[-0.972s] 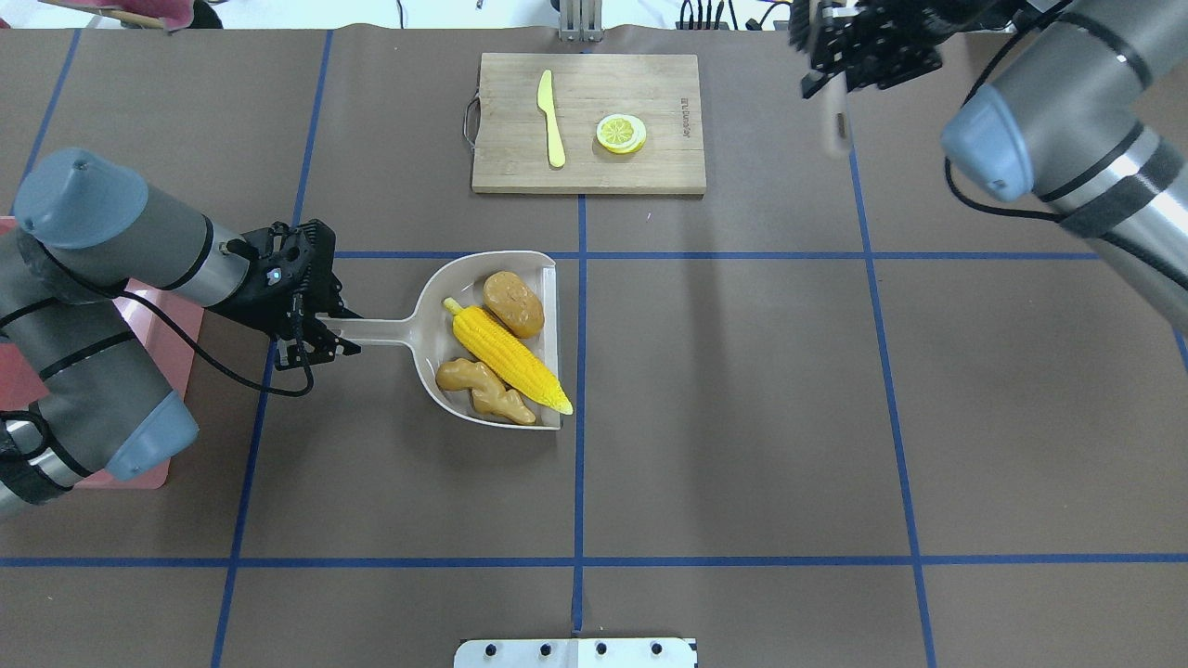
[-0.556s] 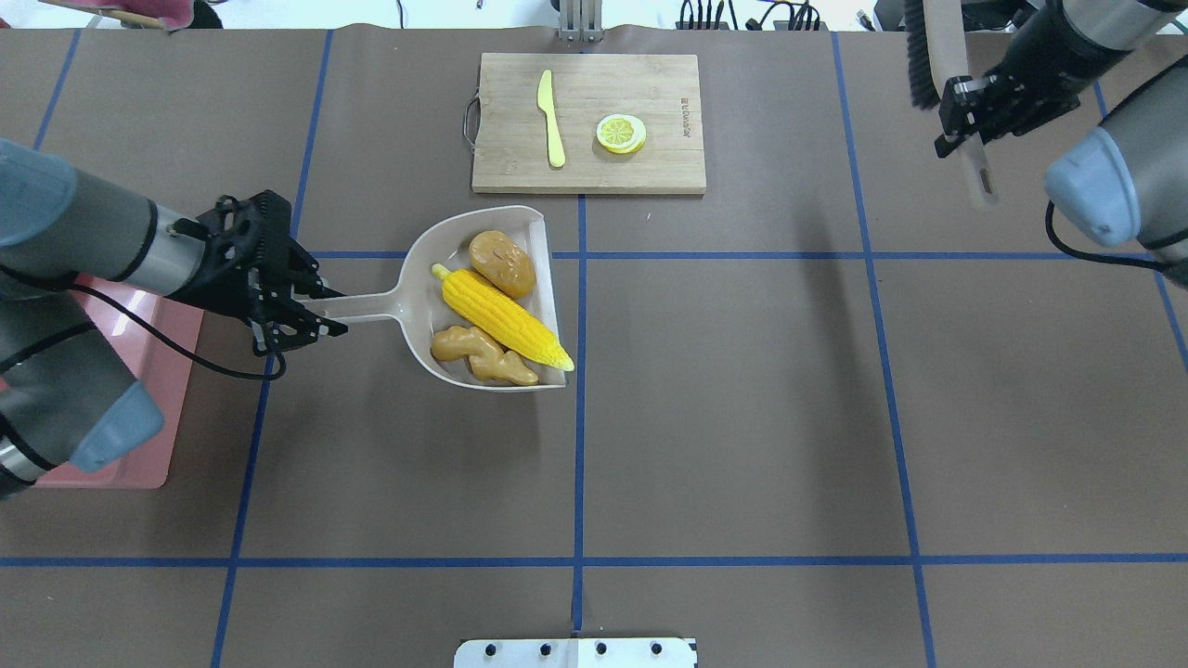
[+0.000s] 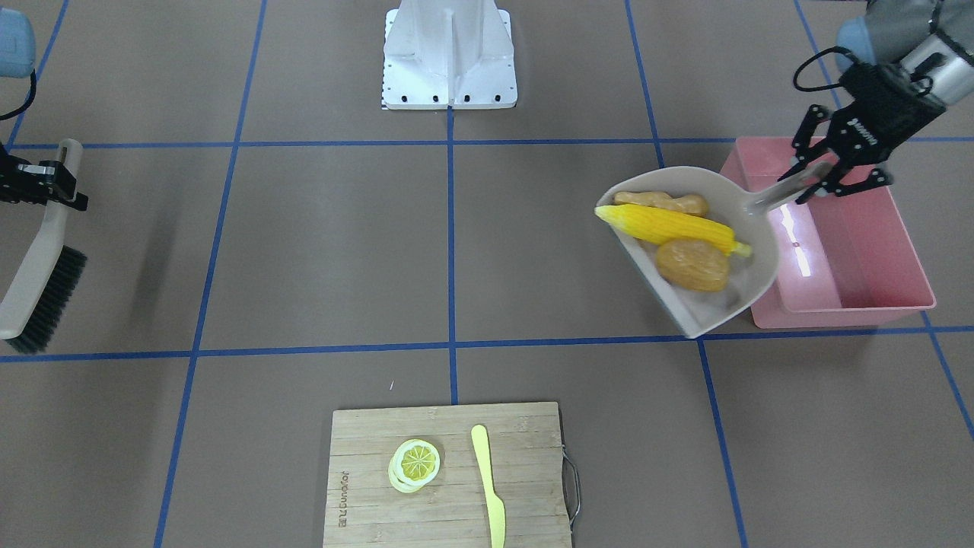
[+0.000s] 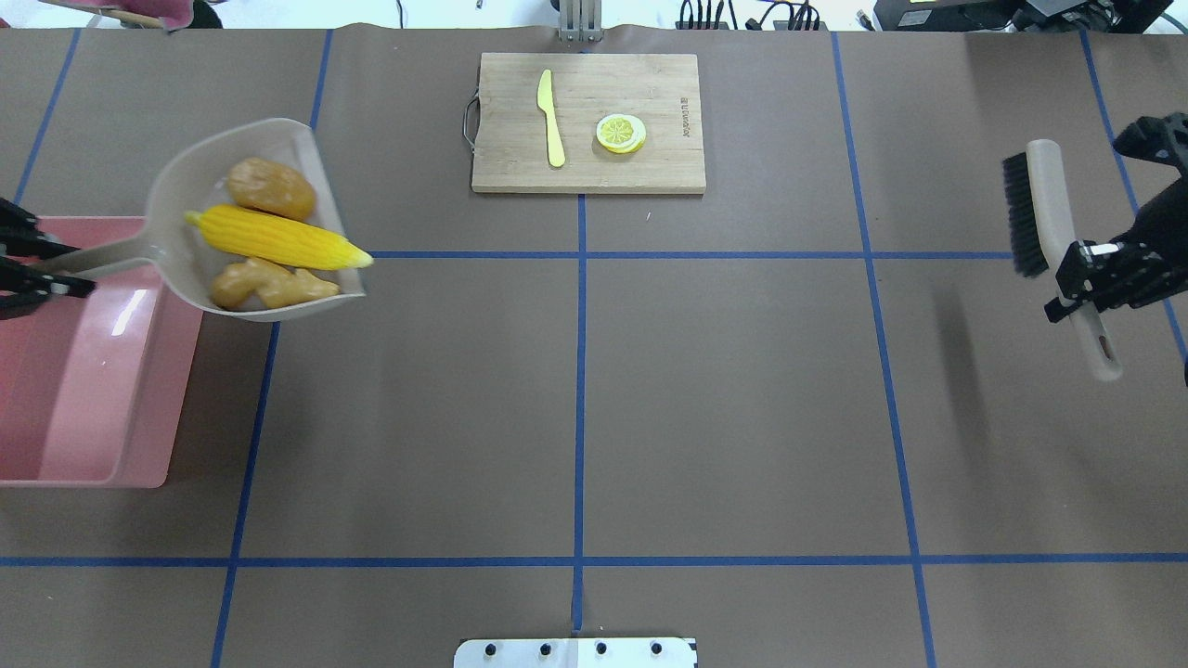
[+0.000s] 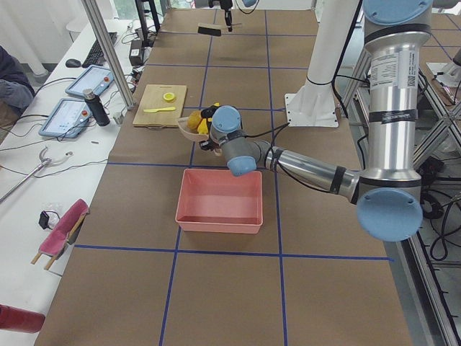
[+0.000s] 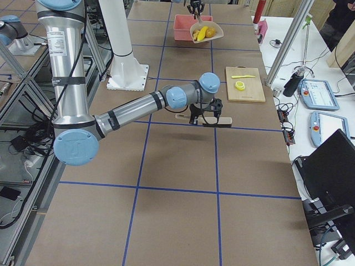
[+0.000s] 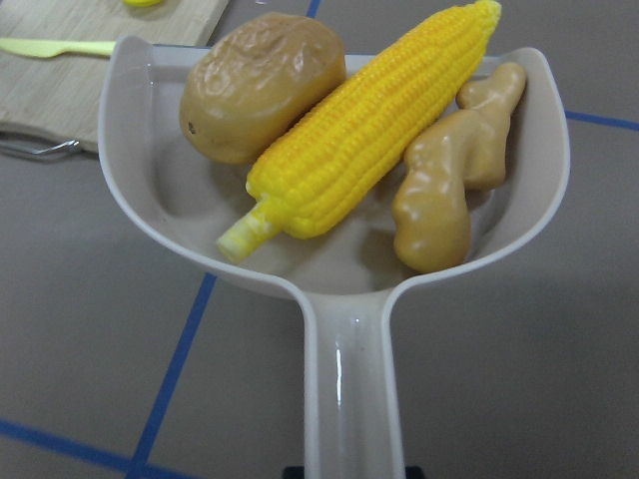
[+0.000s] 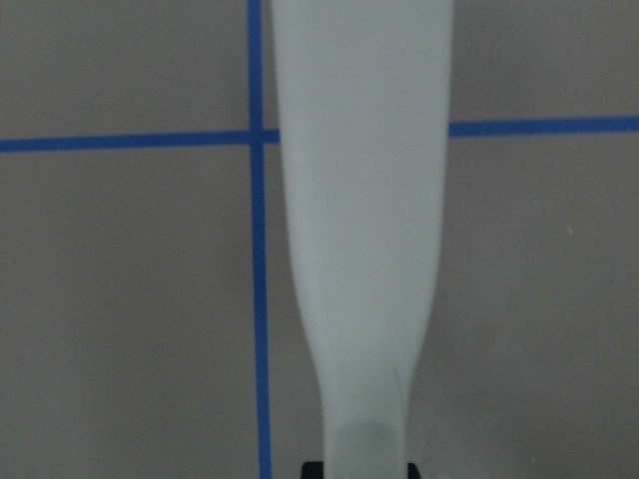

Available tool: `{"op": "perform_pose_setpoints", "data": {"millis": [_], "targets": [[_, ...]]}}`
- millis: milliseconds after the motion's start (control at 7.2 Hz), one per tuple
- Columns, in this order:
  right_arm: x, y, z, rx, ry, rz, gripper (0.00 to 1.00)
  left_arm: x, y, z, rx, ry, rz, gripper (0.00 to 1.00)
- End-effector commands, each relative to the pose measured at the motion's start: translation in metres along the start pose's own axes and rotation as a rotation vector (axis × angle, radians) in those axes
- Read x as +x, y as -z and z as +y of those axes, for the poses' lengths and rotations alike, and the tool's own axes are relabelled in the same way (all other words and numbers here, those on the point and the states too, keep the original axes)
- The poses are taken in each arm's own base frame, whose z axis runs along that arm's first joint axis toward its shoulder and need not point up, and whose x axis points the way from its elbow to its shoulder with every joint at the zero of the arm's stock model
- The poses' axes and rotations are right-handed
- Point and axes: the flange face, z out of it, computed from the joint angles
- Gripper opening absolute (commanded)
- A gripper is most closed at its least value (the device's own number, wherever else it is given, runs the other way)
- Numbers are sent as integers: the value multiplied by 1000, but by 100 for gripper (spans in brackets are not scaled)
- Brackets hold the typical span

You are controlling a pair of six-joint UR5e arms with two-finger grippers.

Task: Sweep and dump trash into bin
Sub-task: 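Tip the dustpan over the pink bin with left gripper while right sets brush down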

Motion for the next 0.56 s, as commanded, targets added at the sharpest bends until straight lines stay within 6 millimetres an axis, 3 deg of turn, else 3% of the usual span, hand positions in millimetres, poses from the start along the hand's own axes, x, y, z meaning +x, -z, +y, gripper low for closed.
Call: {"op": "perform_pose_setpoints", "data": {"millis": [0,278,417], "targets": [[32,-38,10,-79,-18,-3,0,-13,80,92,-18,188,-121,0],[29,-85,12,-121,53,61,0,-6,106,137,-63,319,-165,0],[26,-101,12,-140,64,86,0,11,113,148,-111,360,-152,0]]}}
